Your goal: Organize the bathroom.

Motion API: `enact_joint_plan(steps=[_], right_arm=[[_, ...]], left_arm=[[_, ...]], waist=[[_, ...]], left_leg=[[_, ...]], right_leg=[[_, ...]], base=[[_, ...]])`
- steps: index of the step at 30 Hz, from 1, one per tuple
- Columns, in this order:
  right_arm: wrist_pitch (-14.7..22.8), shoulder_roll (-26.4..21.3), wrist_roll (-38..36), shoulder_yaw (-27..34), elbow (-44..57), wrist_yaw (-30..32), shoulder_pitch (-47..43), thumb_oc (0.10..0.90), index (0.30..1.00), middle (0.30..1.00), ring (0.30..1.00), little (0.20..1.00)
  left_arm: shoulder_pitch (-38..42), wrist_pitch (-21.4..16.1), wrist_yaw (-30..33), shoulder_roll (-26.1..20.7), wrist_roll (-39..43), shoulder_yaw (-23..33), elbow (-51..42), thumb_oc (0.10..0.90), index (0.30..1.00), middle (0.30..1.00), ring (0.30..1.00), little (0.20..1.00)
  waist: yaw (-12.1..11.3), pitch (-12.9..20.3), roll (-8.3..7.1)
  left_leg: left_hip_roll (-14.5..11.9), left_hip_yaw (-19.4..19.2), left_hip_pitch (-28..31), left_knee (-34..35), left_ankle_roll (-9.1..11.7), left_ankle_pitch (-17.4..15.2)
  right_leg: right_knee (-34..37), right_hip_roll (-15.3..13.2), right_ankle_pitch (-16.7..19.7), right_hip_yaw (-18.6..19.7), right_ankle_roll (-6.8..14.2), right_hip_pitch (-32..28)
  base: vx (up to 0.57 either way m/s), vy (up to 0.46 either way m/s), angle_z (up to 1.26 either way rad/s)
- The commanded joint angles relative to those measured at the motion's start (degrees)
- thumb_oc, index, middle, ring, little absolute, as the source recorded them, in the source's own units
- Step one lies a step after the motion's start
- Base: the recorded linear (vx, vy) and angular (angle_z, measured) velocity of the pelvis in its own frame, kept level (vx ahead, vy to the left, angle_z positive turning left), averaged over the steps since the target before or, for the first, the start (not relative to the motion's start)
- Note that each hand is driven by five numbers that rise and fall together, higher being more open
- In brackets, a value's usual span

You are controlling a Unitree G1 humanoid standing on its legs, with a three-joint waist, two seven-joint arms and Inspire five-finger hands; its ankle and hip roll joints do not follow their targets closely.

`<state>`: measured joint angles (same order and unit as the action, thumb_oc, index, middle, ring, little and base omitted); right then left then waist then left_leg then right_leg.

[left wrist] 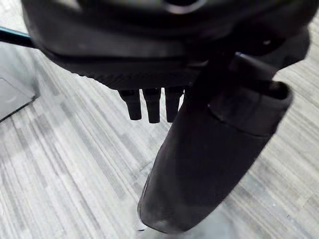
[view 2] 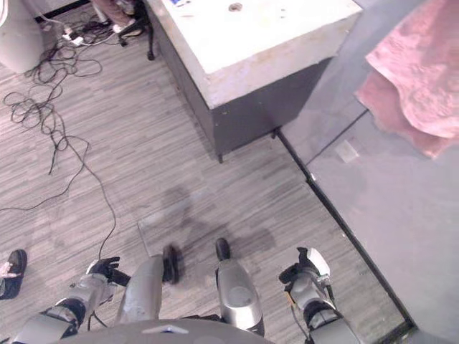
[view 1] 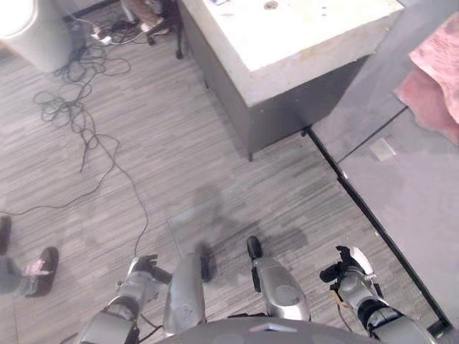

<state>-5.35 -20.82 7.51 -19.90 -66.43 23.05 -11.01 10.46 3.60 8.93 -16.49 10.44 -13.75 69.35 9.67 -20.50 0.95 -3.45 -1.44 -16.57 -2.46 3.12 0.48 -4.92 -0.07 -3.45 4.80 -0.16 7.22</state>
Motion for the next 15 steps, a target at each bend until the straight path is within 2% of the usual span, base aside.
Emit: enact_joint_plan(steps=[1, 3, 4, 6, 9, 12, 14, 15], right_arm=[[1.4, -3.6, -2.4, -0.3, 3.9, 3.3, 2.3, 0.800, 0.900, 0.900, 0.900, 0.900], [1.6, -3.6, -1.6, -0.4, 4.1, 3.5, 2.4, 0.800, 0.900, 0.900, 0.900, 0.900], [1.8, -3.3, -0.3, -0.5, 3.9, 3.2, 2.2, 0.800, 0.900, 0.900, 0.900, 0.900], [1.8, -3.0, 1.8, -0.7, 4.9, 3.0, 2.2, 0.800, 0.900, 0.900, 0.900, 0.900], [0.9, -3.0, 2.6, -1.0, 6.8, 3.0, 2.5, 0.800, 0.900, 0.900, 0.900, 0.900], [0.6, -3.3, 3.9, -0.3, 7.9, 2.8, 3.6, 0.800, 0.900, 0.900, 0.900, 0.900], [0.7, -3.5, 4.7, 0.2, 7.6, 2.5, 4.0, 0.800, 0.900, 0.900, 0.900, 0.900], [0.9, -3.6, 4.8, 0.5, 7.4, 2.7, 4.2, 0.800, 0.900, 0.900, 0.900, 0.900]], left_arm=[[0.0, -1.0, 0.2, -3.1, 1.5, 0.0, -3.6, 0.800, 0.900, 0.900, 0.900, 0.900], [-0.5, -0.8, -0.1, -3.0, -0.3, 0.0, -3.0, 0.800, 0.900, 0.900, 0.900, 0.900], [-0.9, -0.4, 0.1, -3.0, 0.3, 0.4, -2.5, 0.800, 0.900, 0.900, 0.900, 0.900], [-1.3, 0.4, 0.7, -3.0, -0.4, 0.9, -2.0, 0.800, 0.900, 0.900, 0.900, 0.900], [-1.8, 0.6, 1.1, -3.5, 0.2, 1.3, -1.7, 0.800, 0.900, 0.900, 0.900, 0.900], [-3.2, -0.3, -0.2, -4.7, -0.3, 2.7, -1.9, 0.800, 0.900, 0.900, 0.900, 0.900], [-3.6, -0.7, -1.0, -5.3, -0.5, 3.2, -1.7, 0.800, 0.900, 0.900, 0.900, 0.900], [-3.9, -0.9, -1.4, -5.5, -0.7, 3.4, -1.6, 0.800, 0.900, 0.900, 0.900, 0.900]], waist=[[-1.9, -2.0, 1.54], [-2.9, -1.9, 1.35], [-3.6, -1.6, 0.76], [-4.3, -1.2, 0.37], [-4.8, -1.0, 0.30], [-5.1, -0.7, 0.62], [-5.3, -0.5, 0.76], [-5.6, -0.3, 0.71]], left_leg=[[-0.9, 2.5, 1.8, -3.9, -1.9, 5.5], [-0.1, 2.0, -0.4, -7.4, -1.8, 4.1], [1.1, 2.0, 0.3, -8.8, -2.4, 1.8], [1.7, 0.7, 1.8, -9.5, -3.0, -0.2], [2.5, 0.6, 3.2, -9.5, -3.5, -1.3], [3.7, 0.6, 5.2, -8.7, -4.7, -2.5], [4.4, 0.5, 6.1, -8.0, -5.2, -3.1], [5.0, 0.5, 6.7, -7.6, -5.5, -3.4]], right_leg=[[-5.6, 2.2, -1.6, 7.6, 3.5, -3.8], [-5.6, 0.0, -2.5, 7.2, 4.3, -5.5], [-5.6, -1.8, -2.2, 6.3, 4.9, -6.0], [-6.0, -4.3, -1.8, 4.1, 5.8, -6.3], [-6.5, -6.3, -1.2, 2.7, 6.7, -5.8], [-7.2, -8.1, -0.2, 2.9, 7.9, -5.4], [-7.7, -9.1, 1.5, 3.2, 8.3, -5.0], [-7.7, -10.2, 3.5, 3.2, 8.5, -4.6]], base=[[0.35, 0.266, -0.83], [0.29, 0.183, -0.66], [0.31, 0.201, -0.52], [0.26, 0.216, -0.46], [0.20, 0.216, -0.69], [0.20, 0.250, -0.28], [0.16, 0.194, -0.05], [0.15, 0.163, -0.14]])
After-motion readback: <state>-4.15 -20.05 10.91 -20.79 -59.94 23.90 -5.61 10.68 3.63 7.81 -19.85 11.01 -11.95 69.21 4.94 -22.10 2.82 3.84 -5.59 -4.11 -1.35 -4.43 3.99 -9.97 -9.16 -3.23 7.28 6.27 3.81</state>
